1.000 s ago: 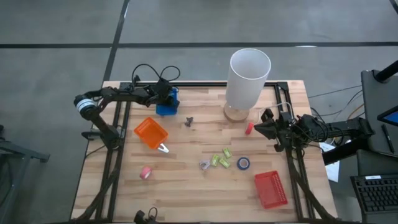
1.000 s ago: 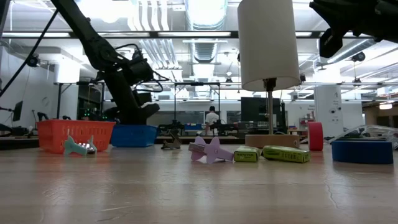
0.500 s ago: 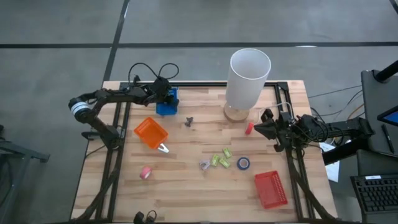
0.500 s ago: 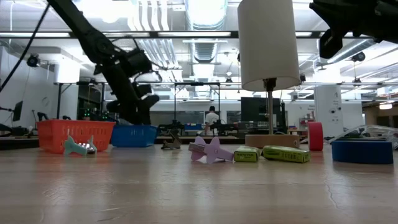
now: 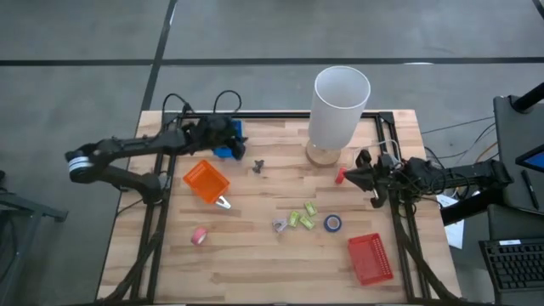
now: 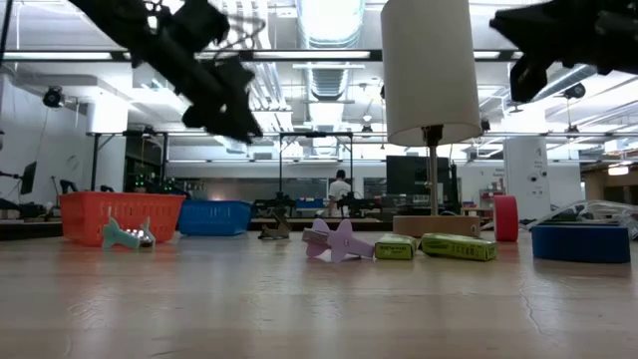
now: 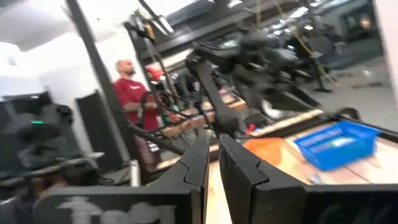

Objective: Pick and place Stapler, Stapler remover, tape
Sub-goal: Stack the orange tape on the green tape in the blue bin

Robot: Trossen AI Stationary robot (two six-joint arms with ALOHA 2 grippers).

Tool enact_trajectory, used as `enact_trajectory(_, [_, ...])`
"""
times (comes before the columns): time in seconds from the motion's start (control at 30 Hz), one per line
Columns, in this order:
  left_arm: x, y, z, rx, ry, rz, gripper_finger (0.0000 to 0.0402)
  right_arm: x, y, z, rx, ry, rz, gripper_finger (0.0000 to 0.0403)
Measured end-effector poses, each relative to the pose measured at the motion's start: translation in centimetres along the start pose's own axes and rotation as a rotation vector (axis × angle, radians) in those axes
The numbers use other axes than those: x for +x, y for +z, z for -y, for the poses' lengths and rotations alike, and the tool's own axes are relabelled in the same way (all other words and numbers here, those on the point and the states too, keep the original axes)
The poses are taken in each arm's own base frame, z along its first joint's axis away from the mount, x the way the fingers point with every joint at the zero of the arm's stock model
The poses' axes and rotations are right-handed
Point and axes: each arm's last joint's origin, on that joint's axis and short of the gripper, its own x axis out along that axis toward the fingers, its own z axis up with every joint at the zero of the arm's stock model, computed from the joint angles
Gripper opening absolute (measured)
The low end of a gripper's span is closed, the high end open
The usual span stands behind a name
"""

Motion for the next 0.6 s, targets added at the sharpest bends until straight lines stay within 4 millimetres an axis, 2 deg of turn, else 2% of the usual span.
enact_trajectory(0.37, [-2.6,-1.6,8.8,0.097,-0.317,0.089,0.0183,0.6,-0.5,0.3,0.049,-0.093,-0.088,0.0034])
enact_trajectory(0.47, [-3.1,-2.2,10.5,0.113,-0.349,0.117,0.0183,0.7,-0.5,0.5,0.111,-0.22,-0.177,0.0034])
enact_trajectory(0.6, [-3.3,-2.8,11.6,0.128,-0.357,0.126,0.0183,0.2,-0.4,0.9,0.202,-0.474,-0.341,0.0034])
